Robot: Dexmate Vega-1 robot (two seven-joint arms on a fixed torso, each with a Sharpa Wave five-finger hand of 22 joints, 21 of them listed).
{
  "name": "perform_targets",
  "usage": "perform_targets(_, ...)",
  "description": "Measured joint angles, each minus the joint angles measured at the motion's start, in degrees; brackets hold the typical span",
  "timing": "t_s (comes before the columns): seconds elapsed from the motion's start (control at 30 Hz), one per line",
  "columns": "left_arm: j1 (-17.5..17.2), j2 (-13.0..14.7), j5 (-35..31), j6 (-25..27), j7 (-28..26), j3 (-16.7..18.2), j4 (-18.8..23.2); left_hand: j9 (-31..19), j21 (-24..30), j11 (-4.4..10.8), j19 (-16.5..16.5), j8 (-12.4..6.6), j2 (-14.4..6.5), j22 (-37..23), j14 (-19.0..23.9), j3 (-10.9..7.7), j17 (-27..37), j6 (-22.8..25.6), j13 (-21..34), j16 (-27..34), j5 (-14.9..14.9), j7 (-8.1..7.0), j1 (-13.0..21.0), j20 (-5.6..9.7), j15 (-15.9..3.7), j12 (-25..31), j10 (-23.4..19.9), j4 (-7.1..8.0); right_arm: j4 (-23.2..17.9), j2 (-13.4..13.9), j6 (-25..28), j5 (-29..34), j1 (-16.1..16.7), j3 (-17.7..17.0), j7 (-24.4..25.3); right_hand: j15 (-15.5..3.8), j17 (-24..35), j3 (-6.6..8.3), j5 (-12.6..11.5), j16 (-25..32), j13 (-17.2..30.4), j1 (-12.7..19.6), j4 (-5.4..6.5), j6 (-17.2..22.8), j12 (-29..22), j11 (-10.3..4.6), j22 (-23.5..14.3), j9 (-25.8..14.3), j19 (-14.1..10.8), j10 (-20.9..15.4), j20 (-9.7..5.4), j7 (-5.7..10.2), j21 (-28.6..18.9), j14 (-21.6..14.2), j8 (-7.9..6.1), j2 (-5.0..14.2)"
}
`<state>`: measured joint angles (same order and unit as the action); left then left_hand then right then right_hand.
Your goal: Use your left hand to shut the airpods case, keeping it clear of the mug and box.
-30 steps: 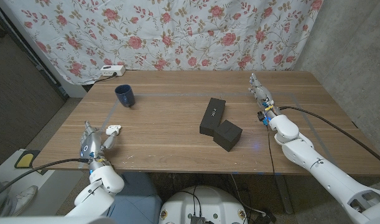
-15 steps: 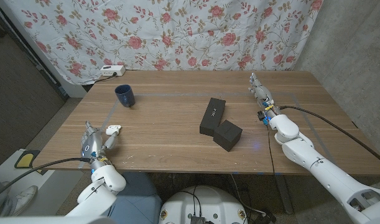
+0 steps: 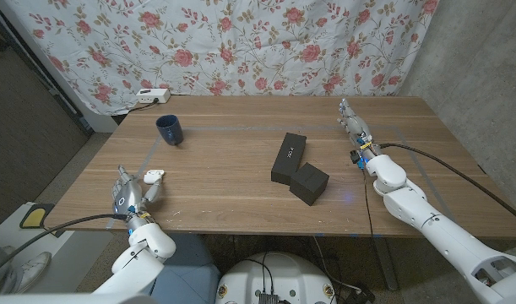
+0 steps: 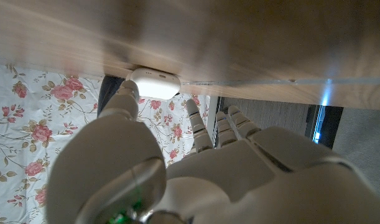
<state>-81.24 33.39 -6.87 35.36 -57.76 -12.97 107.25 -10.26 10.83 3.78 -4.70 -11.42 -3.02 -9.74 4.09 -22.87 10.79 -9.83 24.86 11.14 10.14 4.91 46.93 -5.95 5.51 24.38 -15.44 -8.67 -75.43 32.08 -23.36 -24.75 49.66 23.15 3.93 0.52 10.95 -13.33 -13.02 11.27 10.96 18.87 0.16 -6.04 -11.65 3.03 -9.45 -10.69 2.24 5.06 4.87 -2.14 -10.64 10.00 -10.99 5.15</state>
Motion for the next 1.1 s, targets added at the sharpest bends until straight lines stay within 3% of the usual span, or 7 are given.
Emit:
perform_targets(0.3, 0.3, 0.1, 0.5, 0.4, 0.0, -0.2, -0.1, 0.0, 0.0, 0.32, 0.0, 0.00, 0.0, 0.0, 0.0, 0.06, 0.0, 0.0, 0.3, 0.0, 0.0, 0.00, 0.0, 0.00, 0.00, 0.0, 0.3, 0.07, -0.2, 0.2, 0.0, -0.1, 0.2, -0.2, 0.0, 0.00, 0.0, 0.15, 0.0, 0.0, 0.0, 0.0, -0.15, 0.0, 0.0, 0.01, 0.0, 0.0, -0.3, 0.0, 0.15, 0.00, 0.0, 0.0, 0.00, 0.00)
perform_targets(0.53, 0.6, 0.3, 1.0, 0.3, 0.0, -0.3, -0.4, 0.0, 0.0, 0.11, 0.2, 0.00, 0.0, 0.0, -0.2, 0.06, 0.0, 0.0, 0.5, 0.0, 0.0, -0.01, 0.0, -1.04, 0.46, 0.0, 0.5, 0.06, -0.2, 0.2, 0.1, -0.1, 0.2, -0.2, 0.0, 0.00, 0.0, 0.15, 0.0, 0.0, 0.0, 0.0, -0.15, 0.0, 0.0, 0.01, 0.0, 0.0, -0.3, 0.0, 0.15, 0.00, 0.0, 0.0, 0.00, 0.00)
perform_targets(1.1, 1.6, 0.8, 1.8, -0.1, 0.6, -1.2, -1.3, 0.0, 0.0, 0.11, 0.2, 0.00, 0.0, 0.0, -0.1, 0.53, 0.0, 0.0, 1.0, 0.0, 0.0, -0.01, 0.0, -1.02, 0.10, 0.2, 0.5, 0.06, 0.6, 0.0, 0.1, -0.3, 0.1, -0.2, -0.1, 0.00, 0.0, 0.32, 0.4, 0.0, 0.0, 0.0, -0.32, -0.2, 0.0, -0.41, 0.0, 0.0, -0.3, -0.4, 0.15, 0.21, 0.0, 0.0, 0.00, 0.00)
